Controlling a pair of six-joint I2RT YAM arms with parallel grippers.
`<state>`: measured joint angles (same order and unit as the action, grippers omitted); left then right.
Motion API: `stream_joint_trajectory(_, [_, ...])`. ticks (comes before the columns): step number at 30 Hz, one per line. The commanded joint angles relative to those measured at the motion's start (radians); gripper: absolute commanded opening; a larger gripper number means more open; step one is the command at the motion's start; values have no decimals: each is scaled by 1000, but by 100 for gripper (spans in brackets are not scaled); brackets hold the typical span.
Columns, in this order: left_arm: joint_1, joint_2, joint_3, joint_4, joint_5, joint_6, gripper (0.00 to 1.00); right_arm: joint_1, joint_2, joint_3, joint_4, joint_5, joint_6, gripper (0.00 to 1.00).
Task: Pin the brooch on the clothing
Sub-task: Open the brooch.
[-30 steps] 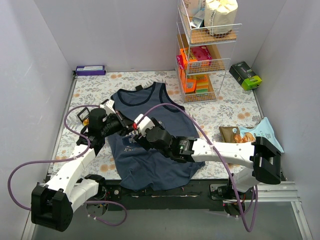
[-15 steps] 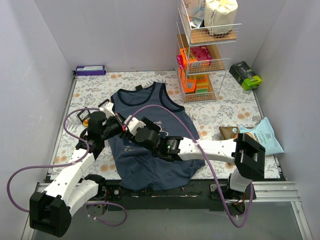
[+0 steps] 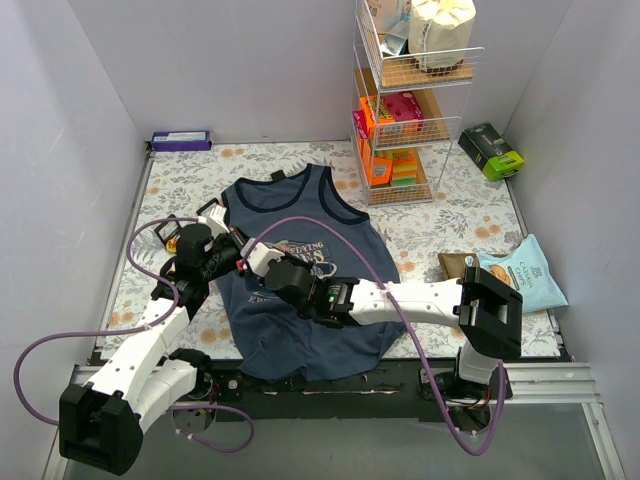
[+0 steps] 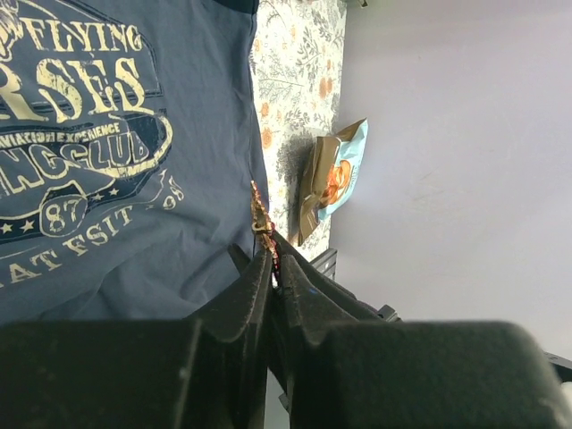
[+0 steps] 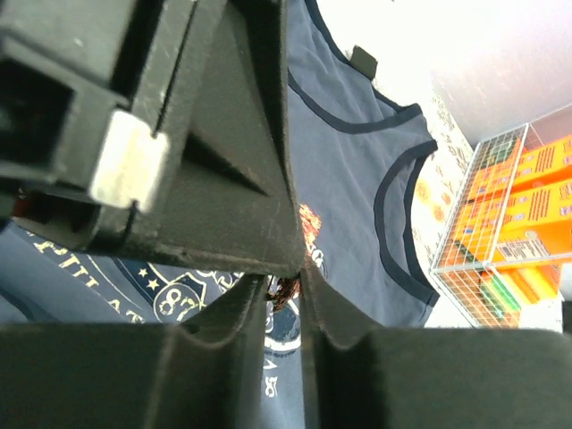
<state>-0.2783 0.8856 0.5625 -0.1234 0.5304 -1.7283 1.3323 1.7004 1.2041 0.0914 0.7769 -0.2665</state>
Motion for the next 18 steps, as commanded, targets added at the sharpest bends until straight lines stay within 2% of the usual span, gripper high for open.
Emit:
stream_joint_trajectory(1, [-6, -17, 0, 2, 42, 3, 9, 1, 13, 32, 85, 27, -25, 16])
stream_joint_trajectory(2, [-6, -17, 7, 4, 42, 12, 12, 1, 13, 31, 82, 27, -22, 8])
stream_joint_trajectory(3, [-6, -17, 10, 5, 39, 18, 15, 1, 13, 29, 77, 27, -16, 4])
stream_joint_trajectory(4, [-6, -17, 17, 5, 36, 25, 26, -1, 8, 26, 65, 25, -10, 1])
stream_joint_trajectory(5, [-6, -11, 25, 2, 31, 32, 37, -2, 5, 17, 61, 30, 4, 1])
stream_joint_trajectory(6, [-6, -7, 45, 1, 31, 50, 43, -2, 1, 11, 54, 28, 15, 1])
stream_joint_trajectory(9, [-6, 16, 86, -8, 25, 97, 54, -19, -37, -37, 31, -8, 76, 1])
stream_joint_trajectory(10, [-6, 22, 95, -16, 17, 108, 67, -34, -66, -50, 21, -25, 99, 1])
stream_joint_trajectory(13, [-6, 29, 122, -38, -16, 154, 85, -82, -138, -115, -1, -120, 193, 1])
stream_joint_trajectory(14, [-4, 26, 128, -53, -32, 170, 95, -96, -160, -138, -2, -178, 213, 1])
stream_joint_trajectory(15, [-2, 18, 131, -67, -76, 182, 98, -108, -182, -176, -4, -207, 251, 1])
stream_joint_trajectory(18, [-2, 3, 143, -96, -142, 239, 98, -157, -267, -233, -5, -329, 291, 1])
